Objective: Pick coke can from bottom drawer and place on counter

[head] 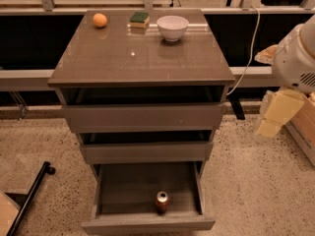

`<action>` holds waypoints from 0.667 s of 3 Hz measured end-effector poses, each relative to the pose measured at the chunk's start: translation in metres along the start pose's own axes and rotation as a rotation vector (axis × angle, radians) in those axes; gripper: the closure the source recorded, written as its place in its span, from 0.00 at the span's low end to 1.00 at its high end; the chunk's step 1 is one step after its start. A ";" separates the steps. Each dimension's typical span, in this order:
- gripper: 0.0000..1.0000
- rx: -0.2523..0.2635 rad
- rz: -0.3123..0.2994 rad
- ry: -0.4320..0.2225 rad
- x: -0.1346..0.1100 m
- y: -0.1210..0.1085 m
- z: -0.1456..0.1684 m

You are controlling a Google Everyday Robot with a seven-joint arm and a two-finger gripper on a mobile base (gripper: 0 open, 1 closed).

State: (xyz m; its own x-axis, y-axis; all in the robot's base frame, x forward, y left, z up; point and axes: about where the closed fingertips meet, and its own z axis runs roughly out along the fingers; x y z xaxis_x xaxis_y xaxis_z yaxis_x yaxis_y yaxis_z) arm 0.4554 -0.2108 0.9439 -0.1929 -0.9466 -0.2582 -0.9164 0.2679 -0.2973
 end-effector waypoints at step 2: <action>0.00 0.063 -0.015 0.017 0.009 -0.006 0.071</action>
Offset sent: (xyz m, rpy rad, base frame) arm 0.0466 0.0021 -0.1144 -0.0711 -0.0621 -0.0142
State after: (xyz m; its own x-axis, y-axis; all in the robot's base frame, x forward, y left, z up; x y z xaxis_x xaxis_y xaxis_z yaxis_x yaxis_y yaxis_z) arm 0.4843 -0.2084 0.8782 -0.1859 -0.9532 -0.2383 -0.8956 0.2642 -0.3580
